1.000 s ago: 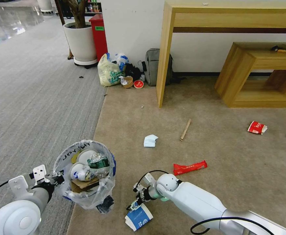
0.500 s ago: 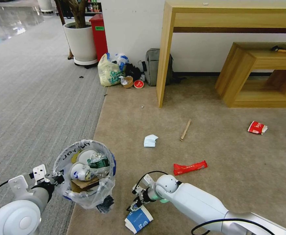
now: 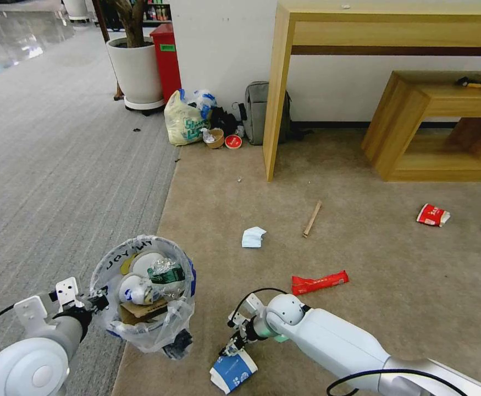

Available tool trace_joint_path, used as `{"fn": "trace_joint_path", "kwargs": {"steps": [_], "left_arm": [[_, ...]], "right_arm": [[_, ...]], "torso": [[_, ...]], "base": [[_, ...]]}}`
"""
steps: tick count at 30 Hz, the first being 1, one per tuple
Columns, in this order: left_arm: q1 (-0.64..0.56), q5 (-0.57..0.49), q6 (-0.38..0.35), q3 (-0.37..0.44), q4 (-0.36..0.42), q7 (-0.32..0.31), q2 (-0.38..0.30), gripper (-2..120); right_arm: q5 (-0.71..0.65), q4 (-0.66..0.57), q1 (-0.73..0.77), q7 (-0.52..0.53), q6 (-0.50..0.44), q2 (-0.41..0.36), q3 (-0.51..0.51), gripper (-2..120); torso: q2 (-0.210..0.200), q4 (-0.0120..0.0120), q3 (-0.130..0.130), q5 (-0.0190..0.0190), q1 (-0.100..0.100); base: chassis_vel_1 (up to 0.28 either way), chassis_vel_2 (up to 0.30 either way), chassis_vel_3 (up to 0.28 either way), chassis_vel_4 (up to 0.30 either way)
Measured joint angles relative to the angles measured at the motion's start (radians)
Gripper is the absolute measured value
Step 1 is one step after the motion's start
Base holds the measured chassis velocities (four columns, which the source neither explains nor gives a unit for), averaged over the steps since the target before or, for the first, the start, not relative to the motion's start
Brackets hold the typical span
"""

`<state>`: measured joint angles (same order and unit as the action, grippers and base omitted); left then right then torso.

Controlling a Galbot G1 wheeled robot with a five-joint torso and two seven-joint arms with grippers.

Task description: Pick up the trash bin and place the garbage on the floor into it.

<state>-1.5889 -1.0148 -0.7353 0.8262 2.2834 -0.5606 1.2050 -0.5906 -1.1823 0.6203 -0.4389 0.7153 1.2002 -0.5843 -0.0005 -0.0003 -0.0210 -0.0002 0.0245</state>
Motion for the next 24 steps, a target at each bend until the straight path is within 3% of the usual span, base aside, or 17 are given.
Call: {"fn": "trace_joint_path", "kwargs": {"steps": [3, 11, 22, 24], "left_arm": [[0.001, 0.000, 0.000, 0.000, 0.000, 0.000, 0.000, 0], [0.001, 0.000, 0.000, -0.001, -0.001, 0.000, 0.000, 0], [0.005, 0.000, 0.000, -0.001, -0.004, 0.001, -0.001, 0], [0.005, 0.000, 0.000, -0.001, -0.004, 0.001, -0.001, 0]], "right_arm": [[0.000, 0.002, 0.004, 0.002, 0.000, 0.002, 0.000, 68], [0.002, 0.005, 0.011, 0.006, -0.002, 0.005, 0.003, 51], [0.006, 0.004, 0.025, 0.018, -0.005, 0.002, 0.011, 13], [0.006, 0.006, 0.026, 0.021, -0.006, 0.003, 0.014, 2]], "torso": [[0.000, 0.0000, 0.000, 0.0001, 0.000], [0.000, -0.0001, 0.000, 0.0000, 0.000], [0.000, 0.0000, 0.000, 0.0001, 0.000], [0.000, 0.0000, 0.000, 0.0001, 0.000]], "base": [[0.000, 0.000, 0.000, 0.000], [0.000, 0.000, 0.000, 0.000], [0.000, 0.000, 0.000, 0.000], [0.000, 0.000, 0.000, 0.000]]}}
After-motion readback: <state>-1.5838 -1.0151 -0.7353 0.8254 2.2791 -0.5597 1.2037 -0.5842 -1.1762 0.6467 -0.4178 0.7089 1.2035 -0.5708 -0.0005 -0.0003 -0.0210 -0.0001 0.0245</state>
